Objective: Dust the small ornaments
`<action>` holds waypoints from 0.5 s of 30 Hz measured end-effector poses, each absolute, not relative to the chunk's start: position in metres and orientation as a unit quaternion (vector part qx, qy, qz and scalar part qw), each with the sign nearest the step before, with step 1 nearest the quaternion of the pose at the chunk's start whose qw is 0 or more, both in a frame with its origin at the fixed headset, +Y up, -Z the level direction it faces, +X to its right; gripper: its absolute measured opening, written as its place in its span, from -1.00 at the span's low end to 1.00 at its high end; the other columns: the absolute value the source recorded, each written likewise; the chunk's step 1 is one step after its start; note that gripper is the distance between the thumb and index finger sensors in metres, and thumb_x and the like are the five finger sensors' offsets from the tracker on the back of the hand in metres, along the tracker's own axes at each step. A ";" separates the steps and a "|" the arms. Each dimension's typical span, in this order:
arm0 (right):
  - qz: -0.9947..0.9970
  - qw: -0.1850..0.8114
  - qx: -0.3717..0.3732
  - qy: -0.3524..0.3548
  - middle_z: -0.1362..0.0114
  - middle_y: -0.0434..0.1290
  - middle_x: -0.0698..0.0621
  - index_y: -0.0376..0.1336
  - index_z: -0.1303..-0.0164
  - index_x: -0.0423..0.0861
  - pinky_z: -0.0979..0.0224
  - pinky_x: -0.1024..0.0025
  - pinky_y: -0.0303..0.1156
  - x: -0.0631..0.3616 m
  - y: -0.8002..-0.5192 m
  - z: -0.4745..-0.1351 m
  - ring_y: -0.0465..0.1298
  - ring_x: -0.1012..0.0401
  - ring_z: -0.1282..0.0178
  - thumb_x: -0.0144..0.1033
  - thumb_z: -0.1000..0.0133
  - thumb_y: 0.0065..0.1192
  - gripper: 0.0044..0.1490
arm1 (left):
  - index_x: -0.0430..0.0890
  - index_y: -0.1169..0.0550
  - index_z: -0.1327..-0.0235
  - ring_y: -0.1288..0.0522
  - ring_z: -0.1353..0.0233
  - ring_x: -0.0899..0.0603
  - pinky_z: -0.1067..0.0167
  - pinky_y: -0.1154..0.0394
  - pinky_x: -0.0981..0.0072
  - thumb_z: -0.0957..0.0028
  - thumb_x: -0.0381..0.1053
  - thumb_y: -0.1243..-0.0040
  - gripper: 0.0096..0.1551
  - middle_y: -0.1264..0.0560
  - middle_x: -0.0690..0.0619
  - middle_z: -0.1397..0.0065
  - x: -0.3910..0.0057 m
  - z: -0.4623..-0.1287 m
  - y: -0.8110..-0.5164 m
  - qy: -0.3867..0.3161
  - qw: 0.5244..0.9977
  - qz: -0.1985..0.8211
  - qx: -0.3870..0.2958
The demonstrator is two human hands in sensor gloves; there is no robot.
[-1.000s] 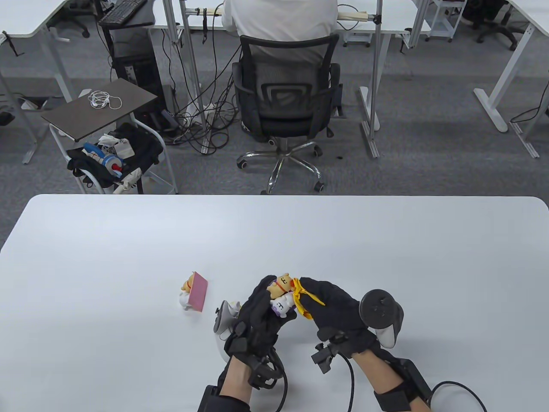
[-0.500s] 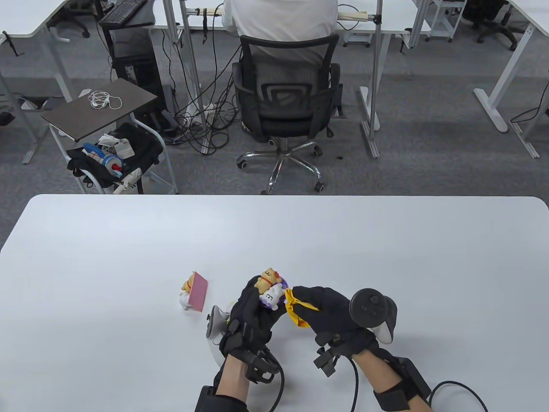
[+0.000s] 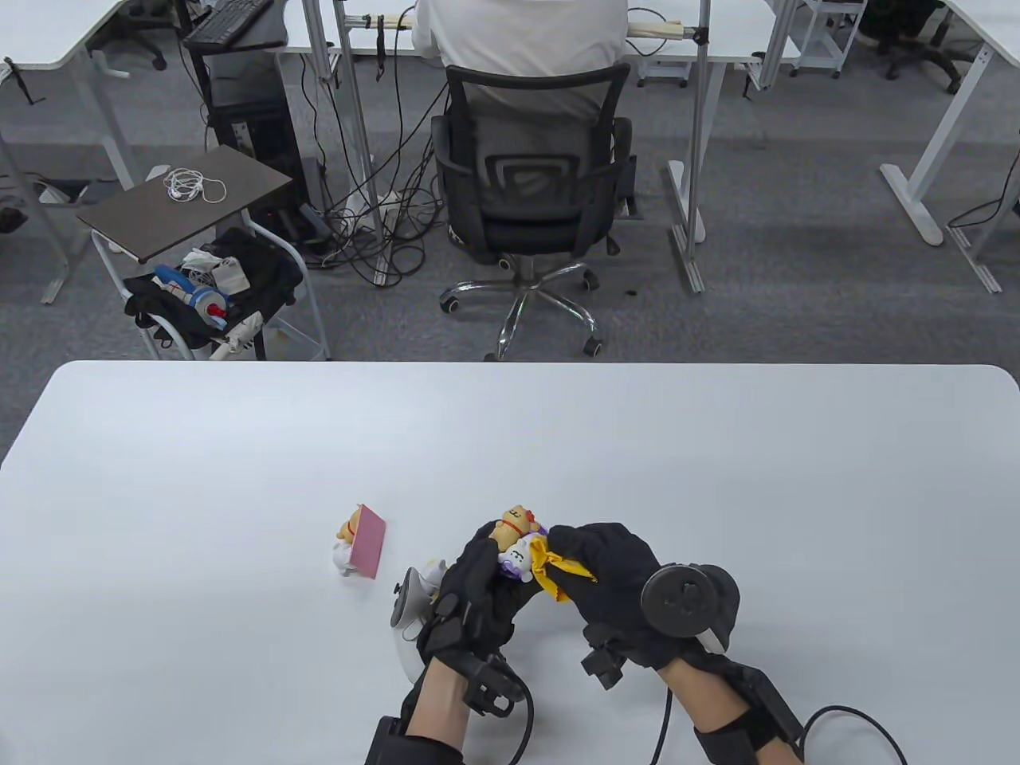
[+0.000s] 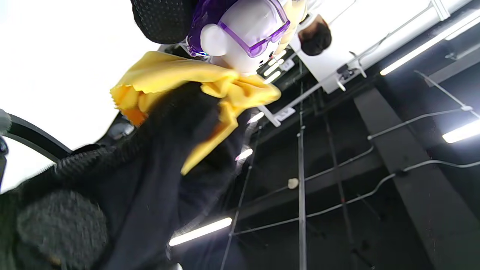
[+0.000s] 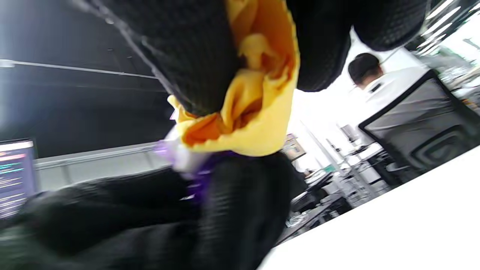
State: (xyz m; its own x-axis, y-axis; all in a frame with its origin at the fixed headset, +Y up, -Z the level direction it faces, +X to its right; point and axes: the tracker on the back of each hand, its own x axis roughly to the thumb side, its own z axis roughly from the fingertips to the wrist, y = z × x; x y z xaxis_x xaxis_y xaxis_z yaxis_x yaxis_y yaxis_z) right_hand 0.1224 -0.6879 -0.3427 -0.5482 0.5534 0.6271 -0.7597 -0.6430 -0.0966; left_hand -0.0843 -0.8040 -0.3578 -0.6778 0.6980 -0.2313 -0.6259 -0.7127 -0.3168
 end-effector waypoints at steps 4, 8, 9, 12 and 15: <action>0.875 0.370 0.250 -0.186 -0.21 0.50 -0.07 0.37 -0.31 -0.02 -0.37 -0.14 0.37 0.128 -0.693 -0.349 0.48 -0.06 -0.34 -0.20 -0.03 0.50 -0.38 | -0.08 0.22 -0.55 -0.23 -0.58 -0.24 -0.44 -0.43 0.14 -0.36 0.16 0.20 -0.23 -0.18 -0.06 -0.55 -0.086 -0.357 -0.803 -0.106 0.365 0.909 -0.173; 0.864 0.423 0.216 -0.170 -0.20 0.50 -0.08 0.35 -0.32 -0.04 -0.38 -0.11 0.43 0.142 -0.701 -0.359 0.51 -0.11 -0.37 -0.19 -0.04 0.47 -0.38 | -0.09 0.18 -0.56 -0.26 -0.58 -0.25 -0.44 -0.45 0.13 -0.37 0.14 0.16 -0.24 -0.22 -0.07 -0.56 -0.091 -0.360 -0.802 -0.107 0.410 0.891 -0.164; 0.841 0.475 0.213 -0.145 -0.19 0.50 -0.07 0.36 -0.31 -0.03 -0.37 -0.10 0.47 0.143 -0.701 -0.362 0.53 -0.12 -0.36 -0.19 -0.04 0.47 -0.38 | -0.08 0.18 -0.57 -0.24 -0.59 -0.26 -0.45 -0.44 0.13 -0.37 0.13 0.15 -0.24 -0.21 -0.08 -0.57 -0.093 -0.360 -0.802 -0.098 0.430 0.883 -0.157; 0.793 0.574 0.197 -0.057 -0.23 0.47 -0.13 0.34 -0.34 -0.05 -0.31 -0.16 0.51 0.142 -0.706 -0.368 0.55 -0.20 -0.32 -0.25 -0.06 0.46 -0.39 | -0.11 0.16 -0.57 -0.26 -0.59 -0.28 -0.43 -0.47 0.15 -0.37 0.10 0.15 -0.25 -0.21 -0.11 -0.59 -0.094 -0.360 -0.803 -0.084 0.479 0.859 -0.162; 0.786 0.594 0.168 -0.028 -0.25 0.44 -0.14 0.33 -0.36 -0.06 -0.31 -0.16 0.51 0.148 -0.715 -0.375 0.53 -0.21 -0.34 -0.26 -0.07 0.43 -0.38 | -0.19 0.15 -0.55 -0.23 -0.58 -0.35 -0.42 -0.47 0.12 -0.36 0.03 0.16 -0.27 -0.19 -0.22 -0.61 -0.091 -0.362 -0.798 -0.106 0.489 0.848 -0.174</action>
